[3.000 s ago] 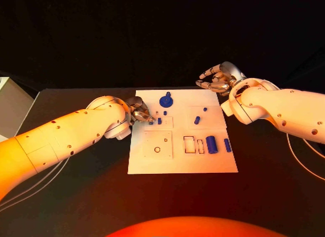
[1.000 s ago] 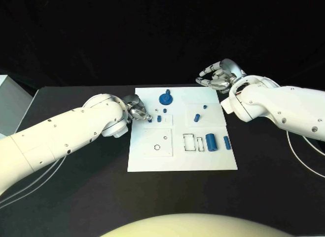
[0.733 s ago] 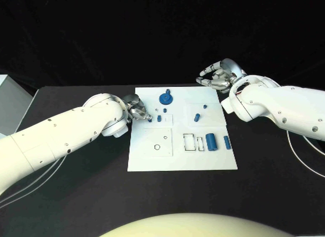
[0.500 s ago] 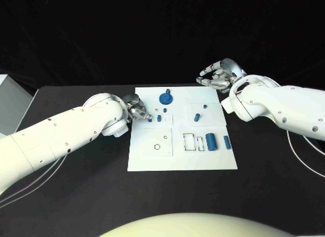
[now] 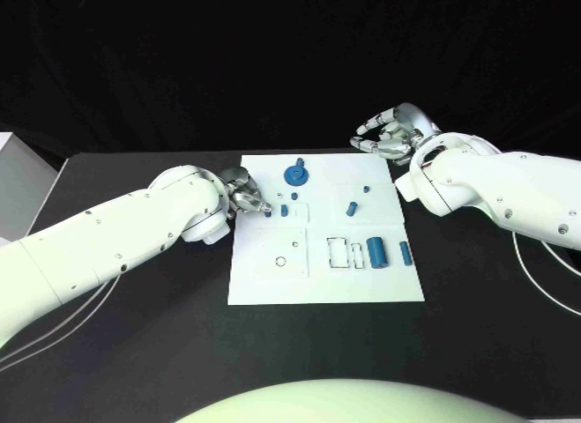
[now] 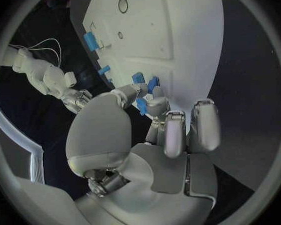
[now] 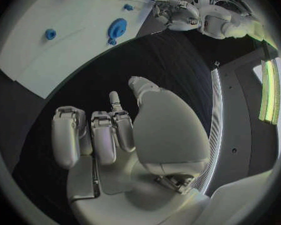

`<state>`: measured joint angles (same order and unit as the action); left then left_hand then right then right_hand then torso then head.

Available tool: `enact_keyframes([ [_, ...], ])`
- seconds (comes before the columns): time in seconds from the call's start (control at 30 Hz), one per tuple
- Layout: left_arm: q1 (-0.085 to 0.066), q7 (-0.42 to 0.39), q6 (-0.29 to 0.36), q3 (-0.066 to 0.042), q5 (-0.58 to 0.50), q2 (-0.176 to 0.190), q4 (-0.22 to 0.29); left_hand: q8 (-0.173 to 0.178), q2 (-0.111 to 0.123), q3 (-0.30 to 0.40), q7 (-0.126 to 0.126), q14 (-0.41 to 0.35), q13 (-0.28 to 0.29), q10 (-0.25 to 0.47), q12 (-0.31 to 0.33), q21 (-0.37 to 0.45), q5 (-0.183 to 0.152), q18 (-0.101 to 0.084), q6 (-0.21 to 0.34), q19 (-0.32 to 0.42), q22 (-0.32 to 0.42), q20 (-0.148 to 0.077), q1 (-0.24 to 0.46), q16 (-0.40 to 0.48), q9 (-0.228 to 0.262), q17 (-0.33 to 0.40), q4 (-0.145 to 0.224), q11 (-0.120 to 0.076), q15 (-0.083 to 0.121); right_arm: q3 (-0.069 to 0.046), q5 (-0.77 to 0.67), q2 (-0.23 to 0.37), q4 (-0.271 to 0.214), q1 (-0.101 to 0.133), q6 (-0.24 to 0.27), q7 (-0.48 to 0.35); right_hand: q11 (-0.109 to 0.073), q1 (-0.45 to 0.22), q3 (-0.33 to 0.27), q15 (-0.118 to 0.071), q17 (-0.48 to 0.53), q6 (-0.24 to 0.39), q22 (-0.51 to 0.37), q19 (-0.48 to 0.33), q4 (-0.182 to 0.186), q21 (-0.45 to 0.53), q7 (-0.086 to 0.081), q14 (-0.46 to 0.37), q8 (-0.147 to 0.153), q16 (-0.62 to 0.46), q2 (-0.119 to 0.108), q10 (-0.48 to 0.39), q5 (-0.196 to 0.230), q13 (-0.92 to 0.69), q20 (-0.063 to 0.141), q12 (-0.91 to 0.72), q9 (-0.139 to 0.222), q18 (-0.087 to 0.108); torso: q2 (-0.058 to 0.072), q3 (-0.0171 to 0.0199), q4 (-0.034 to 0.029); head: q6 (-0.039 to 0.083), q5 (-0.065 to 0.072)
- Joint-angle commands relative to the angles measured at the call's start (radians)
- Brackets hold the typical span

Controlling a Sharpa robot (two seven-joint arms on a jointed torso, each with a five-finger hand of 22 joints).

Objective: Assemble the parts on the task board

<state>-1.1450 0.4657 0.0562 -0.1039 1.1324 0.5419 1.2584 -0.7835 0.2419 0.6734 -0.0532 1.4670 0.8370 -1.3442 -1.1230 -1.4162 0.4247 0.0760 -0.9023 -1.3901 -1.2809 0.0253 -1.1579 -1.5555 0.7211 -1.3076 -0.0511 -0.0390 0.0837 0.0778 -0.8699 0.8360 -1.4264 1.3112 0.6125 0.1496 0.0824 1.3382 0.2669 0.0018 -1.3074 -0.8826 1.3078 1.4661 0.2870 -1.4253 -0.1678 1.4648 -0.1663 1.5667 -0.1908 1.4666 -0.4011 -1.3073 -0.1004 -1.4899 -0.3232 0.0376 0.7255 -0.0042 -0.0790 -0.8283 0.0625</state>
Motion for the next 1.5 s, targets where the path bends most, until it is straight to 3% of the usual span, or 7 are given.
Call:
enact_keyframes([
  [0.03, 0.011, 0.01, -0.043, 0.007, -0.008, -0.005, 0.001, 0.008, 0.0, 0.006, 0.034, 0.098, 0.001, 0.0, -0.003, 0.001, 0.006, -0.009, -0.023, -0.002, 0.0, -0.004, -0.002, -0.004, -0.001, -0.242, 0.006, -0.01, 0.01, 0.0, -0.002, 0.001, -0.002, 0.0, -0.007, -0.012, 0.0, -0.009, 0.008, 0.0, -0.252, 0.005, 0.123, 0.057, 0.0, 0.007, -0.001, 0.103, -0.005, -0.001, 0.001, 0.021, -0.004, -0.184, 0.002, -0.005, 0.001, 0.001, 0.0, -0.0002, -0.0008, -0.001, 0.0],
  [0.47, 0.012, 0.008, -0.051, 0.007, 0.008, -0.004, 0.001, 0.019, 0.001, 0.052, 0.023, 0.098, -0.003, 0.004, 0.005, 0.002, 0.025, -0.009, -0.023, -0.003, -0.001, -0.004, -0.057, -0.004, 0.001, -0.242, 0.029, -0.004, 0.008, 0.0, 0.001, 0.001, -0.004, -0.001, -0.007, -0.013, 0.0, -0.012, 0.013, 0.001, -0.252, 0.006, 0.123, 0.057, -0.001, 0.007, -0.001, 0.103, -0.004, -0.001, 0.0, 0.02, -0.006, -0.184, 0.002, -0.004, 0.002, 0.001, 0.0, -0.0003, 0.0, -0.002, -0.001],
  [1.5, 0.012, -0.007, -0.013, 0.008, 0.118, -0.005, 0.012, 0.017, -0.003, 0.064, 0.02, 0.099, -0.006, 0.003, 0.008, -0.002, 0.022, -0.011, -0.027, -0.006, -0.007, -0.003, -0.073, -0.006, 0.005, -0.246, 0.038, -0.002, 0.006, 0.0, 0.003, 0.002, -0.005, -0.001, -0.007, -0.015, 0.0, -0.016, 0.017, 0.001, -0.252, 0.006, 0.122, 0.057, 0.001, 0.008, -0.001, 0.103, -0.004, -0.001, 0.002, 0.021, -0.009, -0.184, 0.002, -0.005, 0.002, 0.001, 0.001, -0.0004, 0.0006, -0.004, -0.001],
])
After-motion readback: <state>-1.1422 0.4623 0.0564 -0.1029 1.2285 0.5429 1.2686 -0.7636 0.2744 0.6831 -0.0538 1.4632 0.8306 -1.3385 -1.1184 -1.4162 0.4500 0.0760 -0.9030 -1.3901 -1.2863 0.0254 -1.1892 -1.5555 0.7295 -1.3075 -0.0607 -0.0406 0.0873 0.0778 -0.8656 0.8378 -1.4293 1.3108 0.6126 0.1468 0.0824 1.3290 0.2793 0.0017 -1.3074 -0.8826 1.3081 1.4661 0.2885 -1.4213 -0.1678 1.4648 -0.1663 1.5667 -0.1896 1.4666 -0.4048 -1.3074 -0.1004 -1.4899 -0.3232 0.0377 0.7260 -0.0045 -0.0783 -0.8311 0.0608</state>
